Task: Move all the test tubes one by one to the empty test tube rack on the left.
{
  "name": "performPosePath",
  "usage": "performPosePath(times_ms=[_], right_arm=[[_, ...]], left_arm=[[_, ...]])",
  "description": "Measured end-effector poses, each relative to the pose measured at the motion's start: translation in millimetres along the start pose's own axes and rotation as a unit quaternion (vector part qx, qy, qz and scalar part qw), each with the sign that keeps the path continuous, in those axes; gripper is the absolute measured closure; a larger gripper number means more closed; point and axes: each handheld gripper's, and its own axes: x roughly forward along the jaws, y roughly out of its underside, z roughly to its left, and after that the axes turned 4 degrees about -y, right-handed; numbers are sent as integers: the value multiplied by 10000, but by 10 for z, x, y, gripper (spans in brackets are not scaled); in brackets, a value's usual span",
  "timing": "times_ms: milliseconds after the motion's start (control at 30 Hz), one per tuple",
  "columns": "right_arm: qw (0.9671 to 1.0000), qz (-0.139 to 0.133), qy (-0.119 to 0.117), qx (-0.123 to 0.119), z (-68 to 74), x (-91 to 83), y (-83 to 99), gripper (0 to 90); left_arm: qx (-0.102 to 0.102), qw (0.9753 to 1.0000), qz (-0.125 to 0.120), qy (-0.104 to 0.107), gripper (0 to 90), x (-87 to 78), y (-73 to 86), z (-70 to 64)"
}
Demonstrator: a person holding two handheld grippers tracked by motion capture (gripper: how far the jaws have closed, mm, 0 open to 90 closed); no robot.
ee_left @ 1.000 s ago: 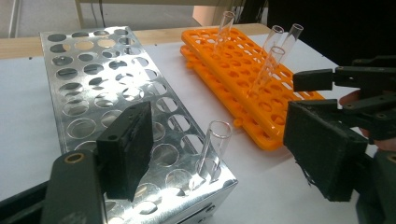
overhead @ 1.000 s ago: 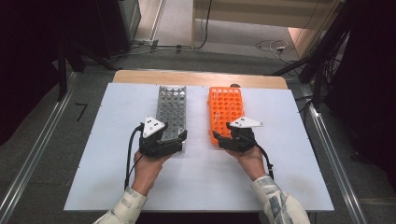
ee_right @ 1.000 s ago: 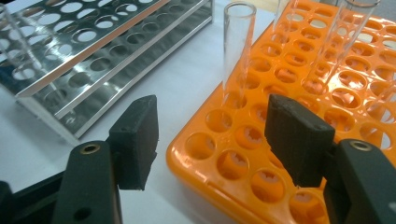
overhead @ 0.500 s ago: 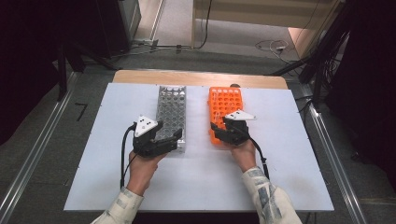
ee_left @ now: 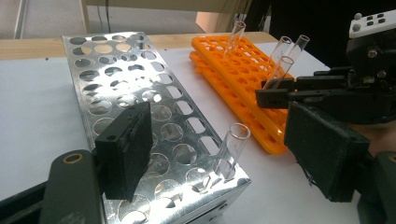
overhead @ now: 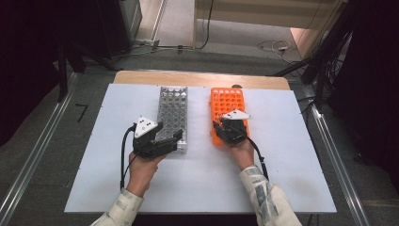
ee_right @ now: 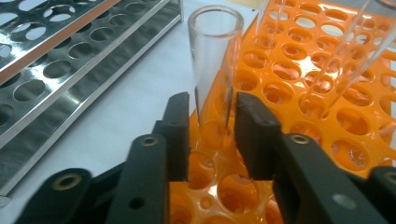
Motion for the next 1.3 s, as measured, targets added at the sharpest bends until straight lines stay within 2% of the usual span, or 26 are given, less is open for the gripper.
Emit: performPosePath(times_ms=[100,300,700,933,1167,1300], right_arm=[[10000,4,49,-37,8,3,-5,724],[10000,-80,39,-13,-3,-31,-34,729],[9994,-348,-58,-32,-7,-255,-168,730],[9985,-432,-306,-101,67,-405,-233,730],[9977,-312,-570,-208,193,-448,-214,730],[9966,-217,-702,-365,290,-450,-185,730]], left_arm=[[-1,10000,-2,-2,237,-2,-1,2],[10,10000,3,-10,237,-3,-5,8],[39,10000,-30,28,237,1,-24,-29],[79,10000,-8,54,237,20,-34,-68],[94,9997,2,213,262,40,-65,-129],[128,9996,-26,260,262,60,-93,-195]])
